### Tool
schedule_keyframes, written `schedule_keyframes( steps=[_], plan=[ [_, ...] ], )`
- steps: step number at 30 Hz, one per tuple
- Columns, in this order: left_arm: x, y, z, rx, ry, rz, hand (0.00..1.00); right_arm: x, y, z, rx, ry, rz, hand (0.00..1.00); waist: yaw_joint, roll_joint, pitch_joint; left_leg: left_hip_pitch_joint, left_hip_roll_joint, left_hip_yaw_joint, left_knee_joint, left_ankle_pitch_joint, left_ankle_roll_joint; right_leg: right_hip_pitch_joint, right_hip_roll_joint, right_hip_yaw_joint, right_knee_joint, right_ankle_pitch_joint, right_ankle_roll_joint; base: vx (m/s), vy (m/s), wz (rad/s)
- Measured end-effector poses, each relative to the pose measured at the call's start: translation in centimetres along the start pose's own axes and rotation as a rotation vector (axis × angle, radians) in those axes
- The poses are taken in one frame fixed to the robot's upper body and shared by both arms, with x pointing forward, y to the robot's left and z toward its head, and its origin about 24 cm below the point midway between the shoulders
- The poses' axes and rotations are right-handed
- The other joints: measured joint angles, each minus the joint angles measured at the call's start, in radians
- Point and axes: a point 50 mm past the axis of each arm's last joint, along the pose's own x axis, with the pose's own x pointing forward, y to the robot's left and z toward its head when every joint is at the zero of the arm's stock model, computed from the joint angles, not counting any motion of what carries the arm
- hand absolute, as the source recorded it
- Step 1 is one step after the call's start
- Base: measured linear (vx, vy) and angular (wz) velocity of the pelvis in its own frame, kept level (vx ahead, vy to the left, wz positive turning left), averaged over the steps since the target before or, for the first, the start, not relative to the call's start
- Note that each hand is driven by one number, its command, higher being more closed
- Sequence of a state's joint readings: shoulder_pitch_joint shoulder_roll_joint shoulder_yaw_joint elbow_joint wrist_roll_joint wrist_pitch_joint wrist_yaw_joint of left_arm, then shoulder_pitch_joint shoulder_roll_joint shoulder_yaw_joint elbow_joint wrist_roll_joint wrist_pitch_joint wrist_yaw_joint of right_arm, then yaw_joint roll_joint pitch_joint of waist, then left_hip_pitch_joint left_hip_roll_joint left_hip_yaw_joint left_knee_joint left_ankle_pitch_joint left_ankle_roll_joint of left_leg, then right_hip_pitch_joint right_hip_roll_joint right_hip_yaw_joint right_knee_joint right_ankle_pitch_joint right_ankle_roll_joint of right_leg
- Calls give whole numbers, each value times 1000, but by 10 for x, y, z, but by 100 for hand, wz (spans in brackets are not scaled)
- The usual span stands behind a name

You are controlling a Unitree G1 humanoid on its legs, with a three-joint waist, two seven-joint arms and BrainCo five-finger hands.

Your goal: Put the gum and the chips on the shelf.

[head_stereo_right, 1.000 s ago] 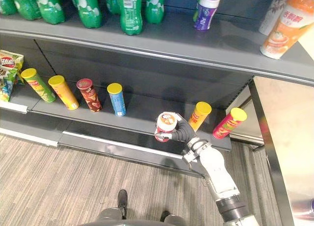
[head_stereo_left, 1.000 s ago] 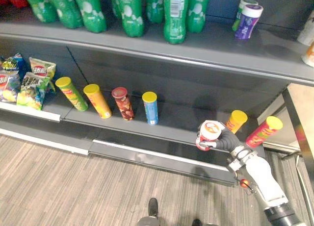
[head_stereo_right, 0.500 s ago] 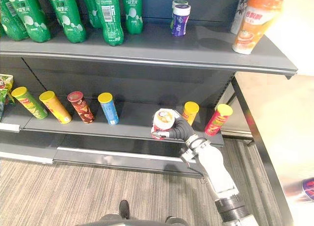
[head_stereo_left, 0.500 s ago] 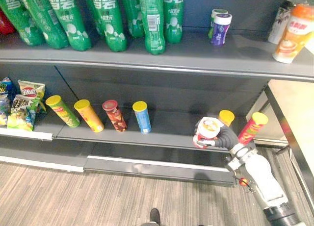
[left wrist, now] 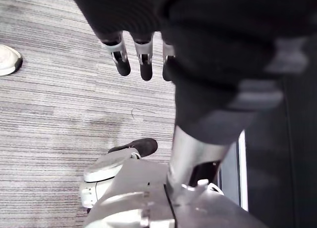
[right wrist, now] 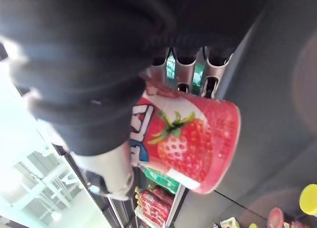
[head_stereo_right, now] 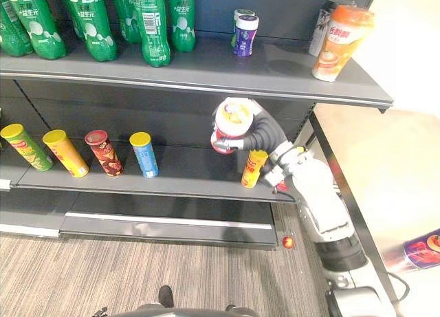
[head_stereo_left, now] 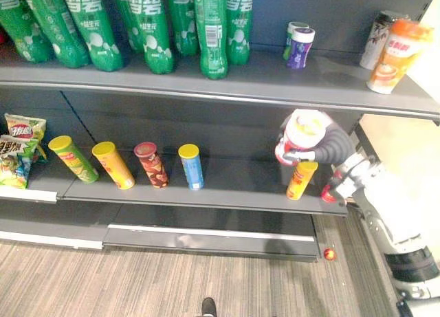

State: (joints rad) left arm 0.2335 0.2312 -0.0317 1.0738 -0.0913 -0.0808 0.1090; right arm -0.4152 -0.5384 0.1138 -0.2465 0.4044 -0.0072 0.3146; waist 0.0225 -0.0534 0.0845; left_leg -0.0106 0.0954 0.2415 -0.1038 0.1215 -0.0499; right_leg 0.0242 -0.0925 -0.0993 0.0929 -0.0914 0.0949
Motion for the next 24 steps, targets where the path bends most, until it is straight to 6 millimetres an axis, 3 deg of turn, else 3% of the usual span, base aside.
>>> schedule_keyframes(
  steps=[13,24],
  plan=[
    [0,1,-2,44,23,0,0,47,-47,4,-18,49,-163,100,11,-6,-4,15,0,-6,0,2,1,25,0,-8,-16,7,0,11,4,1],
    [2,0,5,74,11,-3,0,55,-78,-22,-65,230,-329,100,27,-6,-4,9,-3,-52,0,7,1,52,2,-57,-32,12,0,26,2,12]
  ],
)
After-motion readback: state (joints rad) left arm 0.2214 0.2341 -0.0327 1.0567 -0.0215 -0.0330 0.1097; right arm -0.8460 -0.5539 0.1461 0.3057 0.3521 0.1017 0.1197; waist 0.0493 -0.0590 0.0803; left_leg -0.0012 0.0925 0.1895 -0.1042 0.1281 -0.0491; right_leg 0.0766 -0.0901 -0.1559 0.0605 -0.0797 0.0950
